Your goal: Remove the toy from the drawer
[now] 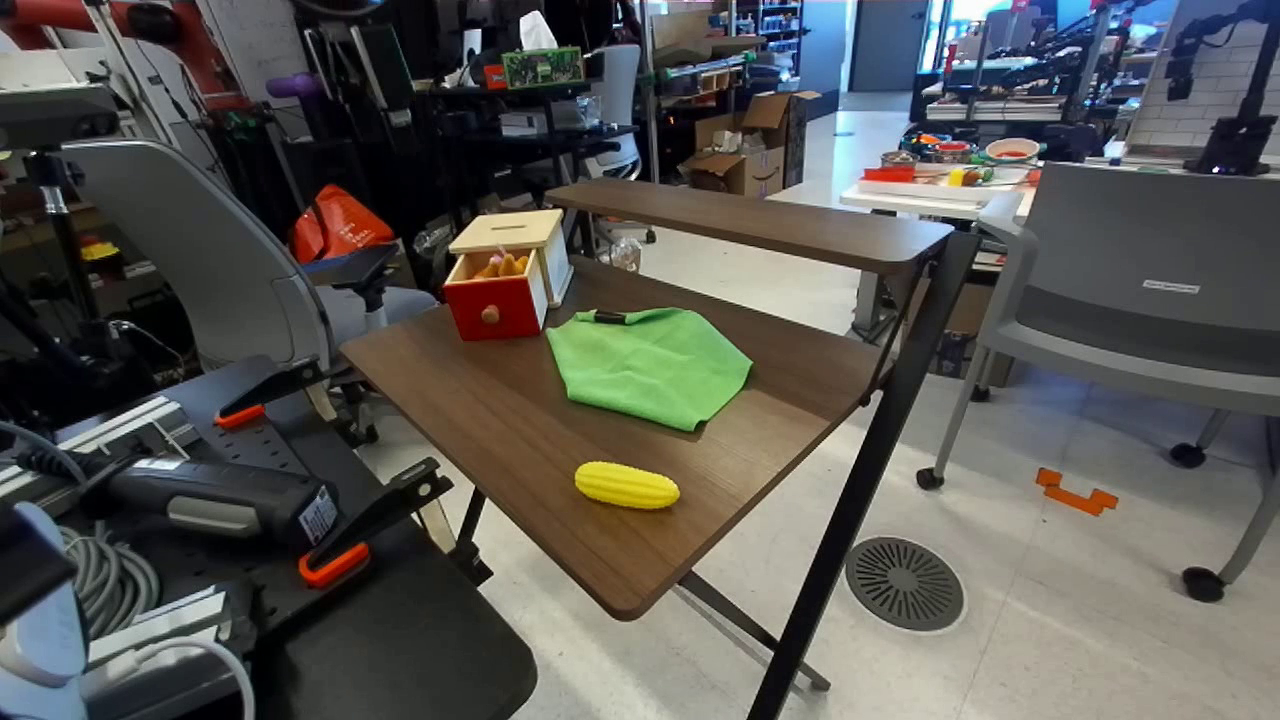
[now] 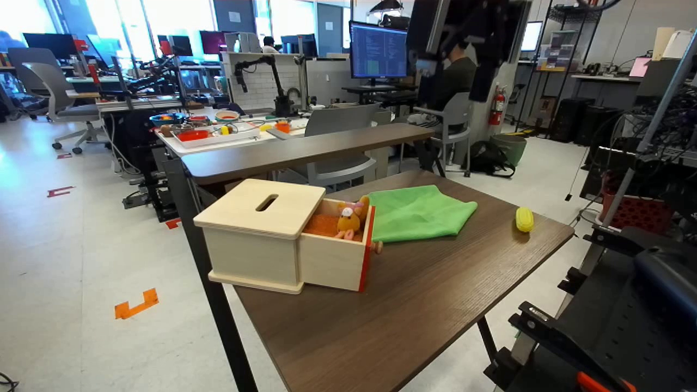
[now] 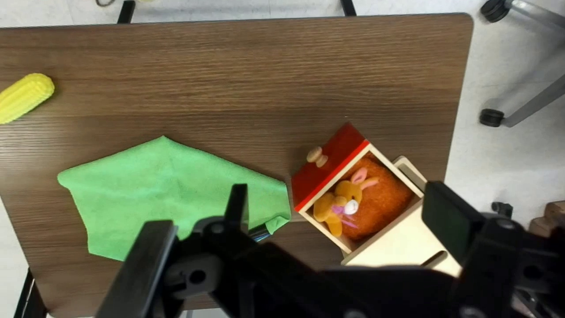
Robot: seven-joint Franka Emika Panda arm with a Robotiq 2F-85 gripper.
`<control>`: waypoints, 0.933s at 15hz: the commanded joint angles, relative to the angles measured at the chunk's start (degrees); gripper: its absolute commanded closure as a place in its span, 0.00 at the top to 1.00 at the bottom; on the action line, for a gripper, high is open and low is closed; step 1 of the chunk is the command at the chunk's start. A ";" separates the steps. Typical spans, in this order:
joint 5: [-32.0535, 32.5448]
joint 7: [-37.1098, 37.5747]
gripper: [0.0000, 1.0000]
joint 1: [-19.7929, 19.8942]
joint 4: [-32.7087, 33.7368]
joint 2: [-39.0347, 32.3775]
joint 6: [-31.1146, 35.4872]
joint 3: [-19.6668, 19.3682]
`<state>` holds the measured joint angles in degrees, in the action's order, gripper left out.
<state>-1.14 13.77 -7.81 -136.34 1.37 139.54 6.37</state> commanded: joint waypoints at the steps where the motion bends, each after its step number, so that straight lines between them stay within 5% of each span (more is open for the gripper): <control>1: 7.16 6.88 1.00 0.07 3.01 -8.57 6.02 0.22; 6: 12.62 13.11 1.00 -3.09 8.43 -18.31 9.61 -2.21; 14: 10.78 13.81 1.00 -7.26 18.95 -29.42 9.86 -5.11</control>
<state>9.82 26.42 -12.91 -121.59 -24.13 148.65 3.05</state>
